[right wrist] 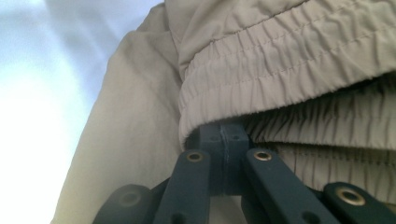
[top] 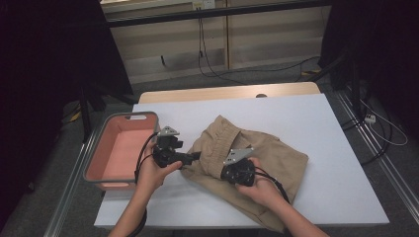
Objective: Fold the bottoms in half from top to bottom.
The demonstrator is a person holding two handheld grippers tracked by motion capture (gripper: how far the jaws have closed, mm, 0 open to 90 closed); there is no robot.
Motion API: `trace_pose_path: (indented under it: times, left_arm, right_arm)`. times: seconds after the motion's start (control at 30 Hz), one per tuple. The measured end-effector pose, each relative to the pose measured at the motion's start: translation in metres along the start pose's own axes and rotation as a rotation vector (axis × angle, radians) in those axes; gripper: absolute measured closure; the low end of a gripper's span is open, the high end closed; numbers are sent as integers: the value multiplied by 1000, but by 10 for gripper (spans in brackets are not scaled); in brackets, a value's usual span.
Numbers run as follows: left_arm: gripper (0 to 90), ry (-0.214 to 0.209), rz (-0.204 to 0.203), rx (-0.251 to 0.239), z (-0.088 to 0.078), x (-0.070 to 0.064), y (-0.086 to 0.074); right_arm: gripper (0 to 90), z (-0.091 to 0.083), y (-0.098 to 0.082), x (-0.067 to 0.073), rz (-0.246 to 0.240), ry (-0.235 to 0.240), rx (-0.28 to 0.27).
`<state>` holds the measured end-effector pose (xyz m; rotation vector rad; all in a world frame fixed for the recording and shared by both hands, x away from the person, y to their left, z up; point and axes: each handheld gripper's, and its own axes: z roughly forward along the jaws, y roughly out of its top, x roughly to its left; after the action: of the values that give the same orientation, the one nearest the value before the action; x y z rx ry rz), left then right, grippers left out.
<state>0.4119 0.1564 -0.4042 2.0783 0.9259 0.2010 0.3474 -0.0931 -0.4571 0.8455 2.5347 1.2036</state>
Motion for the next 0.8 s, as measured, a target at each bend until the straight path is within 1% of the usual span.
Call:
trace_pose_path:
  times: [0.07,0.1,0.13,0.17,0.2,0.27,0.3,0.33,0.4,0.47,0.5,0.53,0.57,0.6,0.63,0.67,0.7,0.73,0.77,0.8]
  left_arm:
    - [122,0,-2,-4,0,0,0]
    - [122,1,-6,-9,0,0,0]
    - [122,0,-5,-7,0,0,0]
    - [121,-2,1,0,1,1,0]
    - [121,-2,1,0,1,1,0]
    - [121,-6,-11,-7,2,-1,0]
    - [121,-6,0,-2,2,0,0]
    - [121,-6,0,-2,2,0,0]
    - [121,-4,-4,-11,2,0,1]
    - [120,-8,-1,-8,1,0,1]
    - [119,-12,7,-1,2,0,1]
    - [118,-12,7,-1,2,0,1]
    - [118,-15,2,-4,2,-1,1]
    - [117,-14,5,1,3,0,1]
    - [117,-14,0,5,4,0,0]
    - [116,-14,0,5,4,0,0]
    - [116,-13,2,6,4,0,0]
    - [116,-15,3,6,4,0,0]
    - [116,-18,5,8,3,0,0]
    - [116,-18,5,8,3,0,0]
  right_arm:
    - [892,-1,0,-1,3,-1,-4]
    - [852,-4,2,-2,9,-5,-11]
    - [852,-4,2,-2,9,-5,-11]
    - [817,-9,3,-5,12,-20,-19]
    - [817,-9,3,-5,12,-20,-19]
    - [779,-15,5,-8,14,-41,-27]
    - [729,-20,9,-13,14,-65,-33]
    - [729,-20,9,-13,14,-65,-33]
    - [654,-26,13,-19,26,-86,-42]
    - [589,-31,17,-26,37,-110,-51]
    - [518,-35,23,-33,57,-124,-66]
    - [518,-35,23,-33,57,-124,-66]
    - [486,-37,25,-36,61,-132,-69]
    - [464,-38,28,-39,63,-134,-75]
    - [403,-38,32,-44,79,-143,-82]
    - [403,-38,32,-44,79,-143,-82]
    - [345,-37,36,-48,85,-169,-81]
    - [345,-37,36,-48,85,-169,-81]
    - [299,-35,38,-53,92,-184,-80]
    - [299,-35,38,-53,92,-184,-80]
